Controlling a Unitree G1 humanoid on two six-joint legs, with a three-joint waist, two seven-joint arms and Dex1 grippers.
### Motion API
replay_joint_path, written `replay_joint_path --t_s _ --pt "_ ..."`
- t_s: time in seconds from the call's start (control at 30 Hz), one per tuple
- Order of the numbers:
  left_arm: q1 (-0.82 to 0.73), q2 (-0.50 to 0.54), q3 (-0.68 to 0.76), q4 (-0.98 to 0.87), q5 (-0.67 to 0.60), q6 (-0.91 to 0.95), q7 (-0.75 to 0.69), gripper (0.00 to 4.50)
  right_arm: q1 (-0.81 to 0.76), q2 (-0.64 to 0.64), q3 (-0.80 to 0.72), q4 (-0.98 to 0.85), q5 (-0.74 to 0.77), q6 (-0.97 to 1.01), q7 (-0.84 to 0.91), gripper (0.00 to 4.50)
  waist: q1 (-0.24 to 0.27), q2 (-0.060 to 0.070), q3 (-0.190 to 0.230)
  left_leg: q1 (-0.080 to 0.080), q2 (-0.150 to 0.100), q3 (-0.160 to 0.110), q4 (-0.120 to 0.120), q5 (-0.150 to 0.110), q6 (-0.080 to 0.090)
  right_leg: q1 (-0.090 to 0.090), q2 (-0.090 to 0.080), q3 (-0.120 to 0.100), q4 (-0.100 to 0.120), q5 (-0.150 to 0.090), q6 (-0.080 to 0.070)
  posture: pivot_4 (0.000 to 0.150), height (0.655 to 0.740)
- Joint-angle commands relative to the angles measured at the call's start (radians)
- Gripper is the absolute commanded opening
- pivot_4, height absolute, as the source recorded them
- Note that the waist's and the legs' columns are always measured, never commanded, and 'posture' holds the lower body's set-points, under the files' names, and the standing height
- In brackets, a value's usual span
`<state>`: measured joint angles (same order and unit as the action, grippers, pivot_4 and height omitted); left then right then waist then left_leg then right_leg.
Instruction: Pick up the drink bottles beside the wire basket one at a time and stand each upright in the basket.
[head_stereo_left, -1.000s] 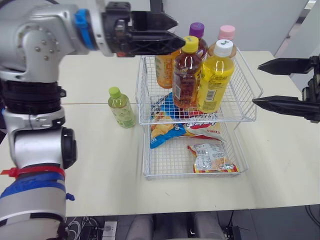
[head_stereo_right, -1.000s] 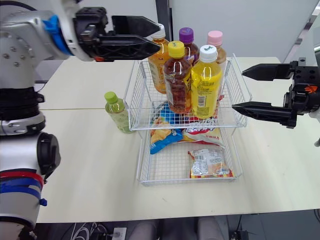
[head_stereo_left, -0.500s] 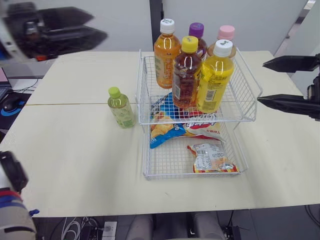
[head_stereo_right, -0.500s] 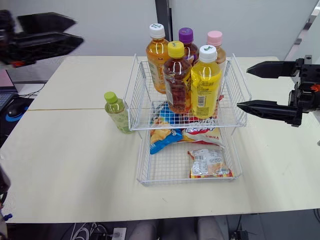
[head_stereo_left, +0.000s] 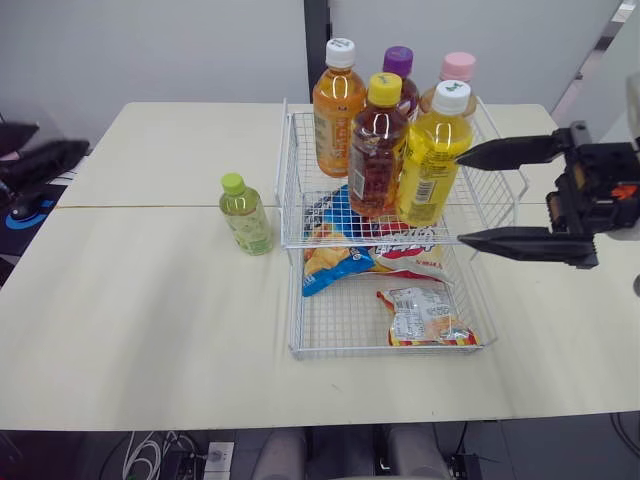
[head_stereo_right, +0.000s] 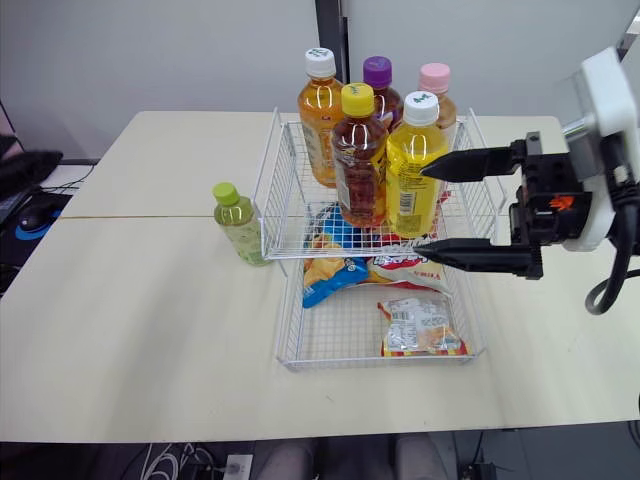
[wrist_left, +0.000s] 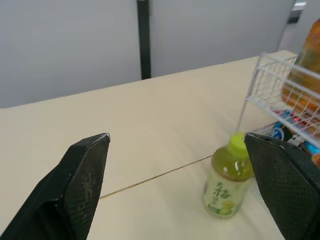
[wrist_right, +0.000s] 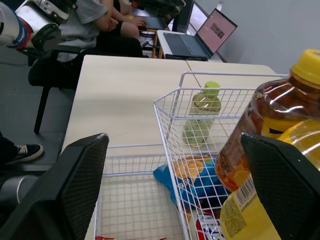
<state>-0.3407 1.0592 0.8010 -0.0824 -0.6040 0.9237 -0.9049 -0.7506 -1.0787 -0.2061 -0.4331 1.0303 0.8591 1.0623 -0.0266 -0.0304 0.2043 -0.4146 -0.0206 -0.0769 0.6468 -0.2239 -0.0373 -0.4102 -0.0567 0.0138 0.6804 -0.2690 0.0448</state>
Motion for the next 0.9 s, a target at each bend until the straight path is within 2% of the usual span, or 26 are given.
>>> replay_joint_path --t_s 0.03,0.27,0.47,0.67,0.9 --pt "0.090 -0.041 0.082 -0.109 0.028 -0.073 0.041 4.46 -0.033 0.009 0.000 -0.014 -0.019 -0.025 -0.013 4.50 0.001 0.000 0.000 0.000 0.000 0.000 0.000 0.000 0.000 0.000 0.000 0.000 0.000 0.000 0.000 0.150 0.7400" --pt "0.250 -0.200 0.116 -0.250 0.034 -0.155 0.154 4.46 -0.058 0.049 0.035 -0.013 -0.049 -0.035 -0.024 4.50 0.000 -0.001 0.000 0.001 0.000 -0.001 0.000 0.000 0.000 0.000 0.000 0.001 0.000 0.000 0.000 0.150 0.7400" --pt "0.303 -0.372 0.095 -0.343 0.018 -0.176 0.324 4.46 -0.060 0.073 0.066 -0.014 -0.104 -0.057 -0.032 4.50 0.001 -0.001 -0.001 0.001 0.000 -0.001 0.000 0.000 0.000 0.001 0.000 0.001 0.000 0.000 -0.001 0.150 0.7400" --pt "0.335 -0.393 0.011 -0.417 -0.044 -0.153 0.341 4.46 -0.070 0.106 0.063 -0.030 -0.088 -0.040 -0.046 4.50 0.003 -0.002 -0.002 0.001 0.000 -0.001 0.000 0.000 0.000 0.001 0.000 0.000 0.000 0.001 -0.001 0.150 0.7400" --pt "0.324 -0.380 -0.109 -0.475 -0.042 -0.195 0.356 4.46 -0.077 0.098 0.044 -0.047 -0.070 0.016 -0.114 4.50 0.002 -0.002 -0.002 0.002 0.000 -0.001 0.000 0.000 0.000 0.002 0.001 0.000 0.000 0.001 -0.001 0.150 0.7400"
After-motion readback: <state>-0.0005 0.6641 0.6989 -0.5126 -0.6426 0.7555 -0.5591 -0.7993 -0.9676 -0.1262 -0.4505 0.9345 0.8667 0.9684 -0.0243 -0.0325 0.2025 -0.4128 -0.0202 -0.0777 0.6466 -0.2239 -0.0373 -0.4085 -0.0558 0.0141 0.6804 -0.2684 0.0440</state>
